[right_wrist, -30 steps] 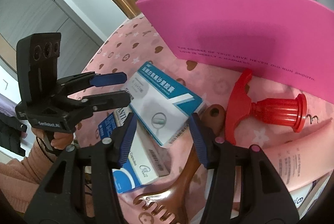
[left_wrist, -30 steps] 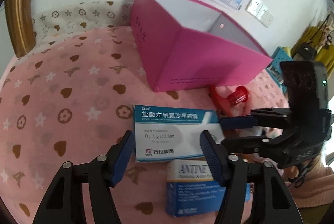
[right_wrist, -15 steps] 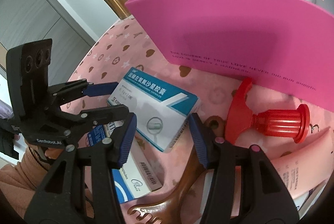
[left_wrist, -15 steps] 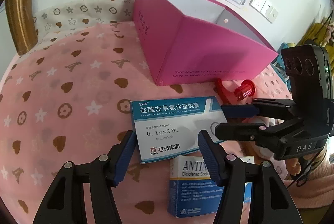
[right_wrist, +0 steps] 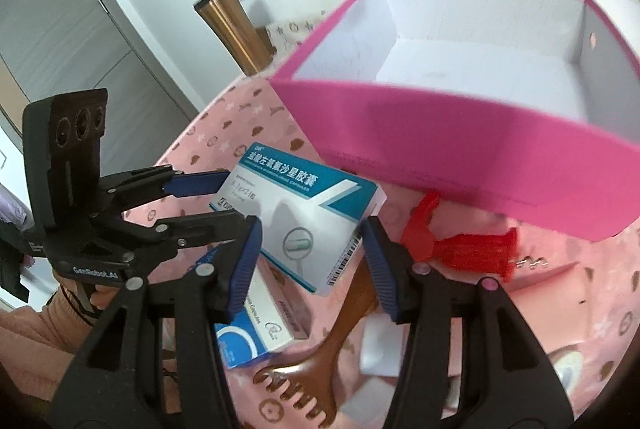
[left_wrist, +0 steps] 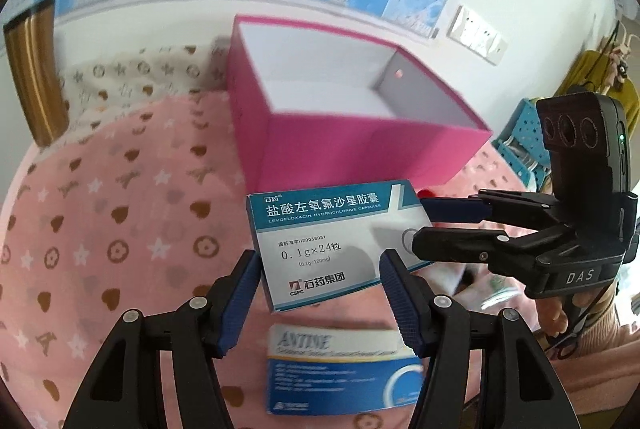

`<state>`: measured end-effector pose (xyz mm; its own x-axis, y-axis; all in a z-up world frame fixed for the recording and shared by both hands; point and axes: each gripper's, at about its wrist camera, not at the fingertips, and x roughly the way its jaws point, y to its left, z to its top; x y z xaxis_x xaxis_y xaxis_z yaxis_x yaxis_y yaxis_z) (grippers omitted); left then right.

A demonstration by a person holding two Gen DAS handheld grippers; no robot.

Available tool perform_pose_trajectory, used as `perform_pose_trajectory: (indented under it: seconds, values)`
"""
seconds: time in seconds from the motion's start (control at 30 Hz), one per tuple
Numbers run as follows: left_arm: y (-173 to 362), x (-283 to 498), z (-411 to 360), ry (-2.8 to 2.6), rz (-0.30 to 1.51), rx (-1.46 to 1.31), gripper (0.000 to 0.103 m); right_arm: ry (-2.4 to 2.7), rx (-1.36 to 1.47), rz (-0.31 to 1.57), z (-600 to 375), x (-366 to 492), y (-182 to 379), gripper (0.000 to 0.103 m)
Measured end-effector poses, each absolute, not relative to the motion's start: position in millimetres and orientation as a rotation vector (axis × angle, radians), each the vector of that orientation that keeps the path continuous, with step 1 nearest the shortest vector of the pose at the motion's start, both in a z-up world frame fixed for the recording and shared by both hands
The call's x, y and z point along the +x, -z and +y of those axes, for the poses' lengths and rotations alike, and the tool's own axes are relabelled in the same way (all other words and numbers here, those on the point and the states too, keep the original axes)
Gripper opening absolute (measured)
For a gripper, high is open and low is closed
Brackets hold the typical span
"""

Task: Organize rigid objects
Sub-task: 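Lift the medicine box with the right gripper and lower it into the magenta box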

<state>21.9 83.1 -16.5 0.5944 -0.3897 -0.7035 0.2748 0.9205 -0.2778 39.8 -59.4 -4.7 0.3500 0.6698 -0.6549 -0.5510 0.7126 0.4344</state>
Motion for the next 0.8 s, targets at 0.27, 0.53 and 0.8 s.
perform_pose_trajectory:
  seconds: [0.27,0.53,0.8]
  values:
    - [-27.7,21.2,65.8,0.415,0.744,-0.125,0.062,-0.779,0.149,0.811,-87.2,36.4,-36.6,0.055]
    - [-50.1,53.9,53.4,0.407,0.716,-0.091,0.062,-0.751,0.16,0.747,-104.5,56.7,-63.0,0.055]
    - [-44.6,92.5,50.3,0.365,0.765,-0.085,0.062,-0.739,0.207,0.795,-112.6,97.5,-57.2,0.055]
